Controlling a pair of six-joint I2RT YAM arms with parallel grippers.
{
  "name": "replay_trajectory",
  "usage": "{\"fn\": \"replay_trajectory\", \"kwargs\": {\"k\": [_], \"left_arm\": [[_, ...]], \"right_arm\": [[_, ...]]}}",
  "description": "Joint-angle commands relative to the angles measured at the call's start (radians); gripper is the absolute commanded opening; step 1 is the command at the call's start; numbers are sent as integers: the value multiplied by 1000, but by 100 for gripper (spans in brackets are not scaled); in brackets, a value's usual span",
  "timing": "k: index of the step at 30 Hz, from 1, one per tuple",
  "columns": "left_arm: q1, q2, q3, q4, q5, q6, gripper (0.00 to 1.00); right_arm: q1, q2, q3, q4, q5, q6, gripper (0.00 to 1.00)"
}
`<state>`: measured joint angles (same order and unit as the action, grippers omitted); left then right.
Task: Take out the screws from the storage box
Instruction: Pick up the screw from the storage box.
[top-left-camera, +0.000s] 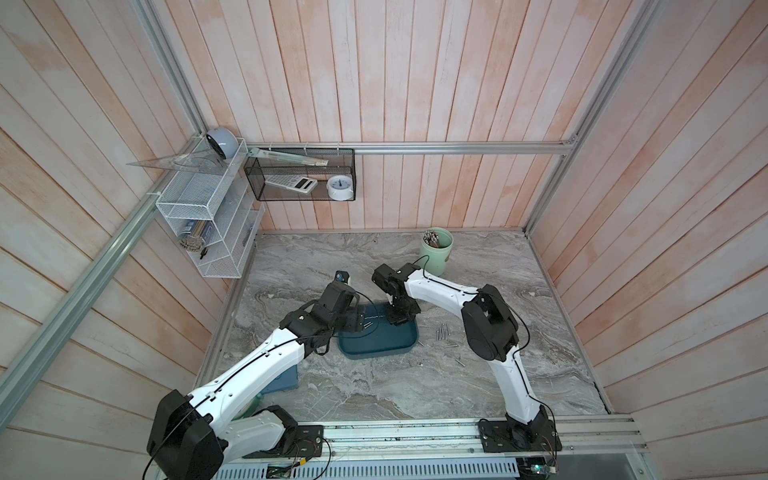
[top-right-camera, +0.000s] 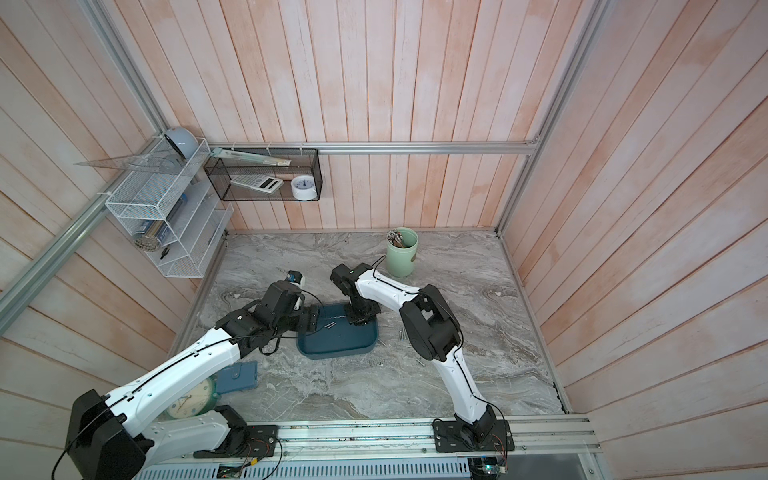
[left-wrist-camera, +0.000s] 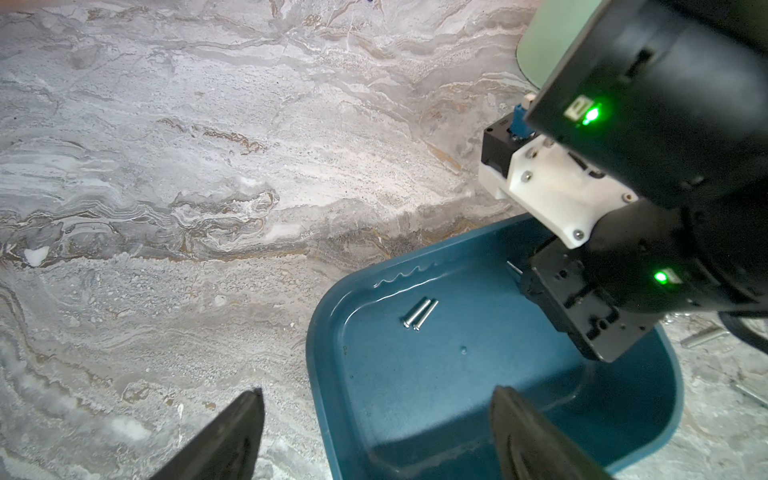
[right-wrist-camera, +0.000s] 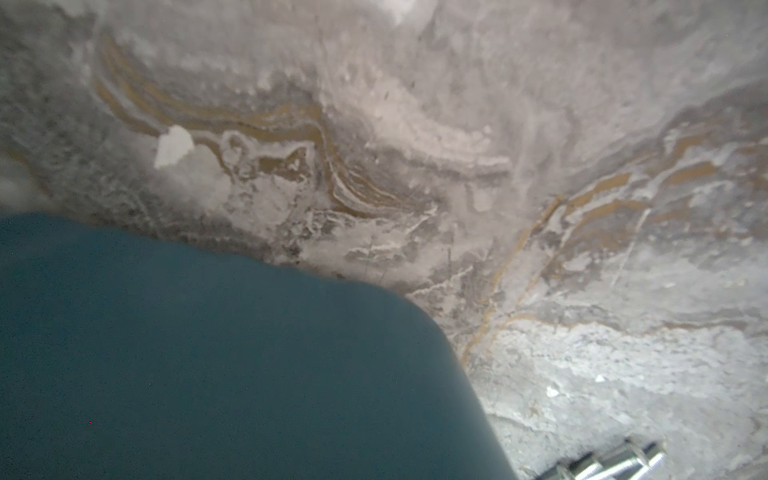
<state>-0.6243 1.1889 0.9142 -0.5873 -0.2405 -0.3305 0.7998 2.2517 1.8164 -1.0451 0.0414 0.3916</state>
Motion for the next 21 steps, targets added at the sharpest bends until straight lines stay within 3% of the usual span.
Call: {"fn": "replay_trajectory", "kwargs": {"k": [1, 11, 21], "left_arm": [[-2, 5, 5, 1, -13, 19, 91], [-3, 12, 5, 1, -15, 20, 90], [-3, 11, 6, 1, -22, 21, 91]], "right_arm": [[0, 39, 23, -15, -15, -2, 23], [13, 81, 24, -21, -31, 12, 4], [15, -60, 54, -37, -64, 33, 1]]}}
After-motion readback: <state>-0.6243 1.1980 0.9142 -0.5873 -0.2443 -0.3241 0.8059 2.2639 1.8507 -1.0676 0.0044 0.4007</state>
